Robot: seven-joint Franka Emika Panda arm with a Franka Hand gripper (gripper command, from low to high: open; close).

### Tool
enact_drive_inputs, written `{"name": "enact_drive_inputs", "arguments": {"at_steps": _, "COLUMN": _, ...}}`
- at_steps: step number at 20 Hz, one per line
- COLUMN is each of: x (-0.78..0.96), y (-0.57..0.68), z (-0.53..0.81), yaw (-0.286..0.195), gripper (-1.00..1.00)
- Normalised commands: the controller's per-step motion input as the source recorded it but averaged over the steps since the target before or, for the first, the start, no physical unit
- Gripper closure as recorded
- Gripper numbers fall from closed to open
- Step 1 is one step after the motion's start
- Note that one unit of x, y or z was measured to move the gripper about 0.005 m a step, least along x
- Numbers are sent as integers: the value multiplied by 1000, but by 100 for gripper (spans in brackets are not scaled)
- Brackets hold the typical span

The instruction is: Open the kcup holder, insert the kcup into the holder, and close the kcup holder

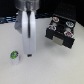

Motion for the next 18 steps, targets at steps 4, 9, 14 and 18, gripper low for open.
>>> {"name": "enact_drive_inputs", "arguments": {"at_steps": 4, "x": -244, "y": -549, "z": -180, "yaw": -256, "gripper": -100}}
{"name": "enact_drive_inputs", "arguments": {"at_steps": 9, "x": -168, "y": -559, "z": -251, "yaw": -257, "gripper": -100}}
{"name": "enact_drive_inputs", "arguments": {"at_steps": 14, "x": 4, "y": -546, "z": -327, "yaw": -265, "gripper": -100}}
{"name": "enact_drive_inputs", "arguments": {"at_steps": 18, "x": 51, "y": -424, "z": -377, "yaw": -244, "gripper": -100}}
